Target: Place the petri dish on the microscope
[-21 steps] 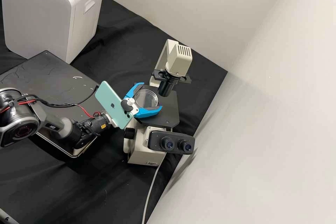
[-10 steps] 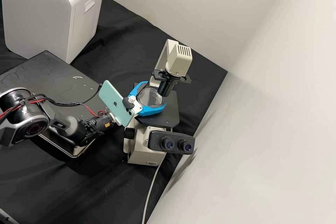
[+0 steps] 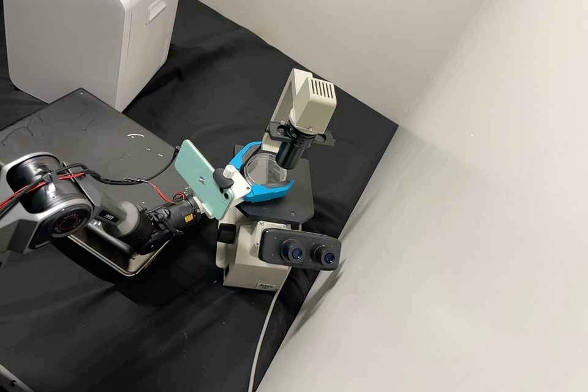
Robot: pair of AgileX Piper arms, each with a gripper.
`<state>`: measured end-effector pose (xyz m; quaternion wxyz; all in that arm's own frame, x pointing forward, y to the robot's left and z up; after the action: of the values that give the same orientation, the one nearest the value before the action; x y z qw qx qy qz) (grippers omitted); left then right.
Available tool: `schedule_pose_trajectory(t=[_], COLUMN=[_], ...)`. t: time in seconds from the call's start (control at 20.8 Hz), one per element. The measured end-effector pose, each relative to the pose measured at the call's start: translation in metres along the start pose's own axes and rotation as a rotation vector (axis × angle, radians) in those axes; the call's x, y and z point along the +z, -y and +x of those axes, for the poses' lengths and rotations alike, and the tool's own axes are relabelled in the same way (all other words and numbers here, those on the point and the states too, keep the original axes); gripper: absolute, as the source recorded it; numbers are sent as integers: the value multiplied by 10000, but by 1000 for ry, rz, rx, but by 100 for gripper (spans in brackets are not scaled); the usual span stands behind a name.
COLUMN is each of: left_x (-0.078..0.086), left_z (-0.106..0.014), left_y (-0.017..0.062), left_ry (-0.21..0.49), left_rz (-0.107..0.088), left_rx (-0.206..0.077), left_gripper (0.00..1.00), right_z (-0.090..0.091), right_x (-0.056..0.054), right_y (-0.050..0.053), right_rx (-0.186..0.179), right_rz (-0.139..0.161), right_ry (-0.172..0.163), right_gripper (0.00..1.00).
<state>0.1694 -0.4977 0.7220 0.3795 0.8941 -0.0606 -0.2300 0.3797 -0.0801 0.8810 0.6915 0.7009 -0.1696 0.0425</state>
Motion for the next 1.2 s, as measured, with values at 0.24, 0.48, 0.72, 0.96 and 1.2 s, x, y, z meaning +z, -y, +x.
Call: schedule_pose_trajectory(t=[0.24,0.48,0.72,0.96,1.2], left_x=[0,0,0,0,-6], left_z=[0,0,0,0,-31], left_y=[0,0,0,0,-88], left_ry=[0,0,0,0,-7], left_rz=[0,0,-1,-1,-14], left_rx=[0,0,0,0,46], left_gripper=[100,100,100,100,100], right_z=[19,19,19,13,-171], right_x=[4,4,4,-9,-47], right_y=[5,5,5,-7,-21], right_rx=[3,3,3,5,-17], right_rz=[-5,-5,-5,-5,-5], right_ry=[1,1,1,0,13], right_gripper=[100,100,100,100,100])
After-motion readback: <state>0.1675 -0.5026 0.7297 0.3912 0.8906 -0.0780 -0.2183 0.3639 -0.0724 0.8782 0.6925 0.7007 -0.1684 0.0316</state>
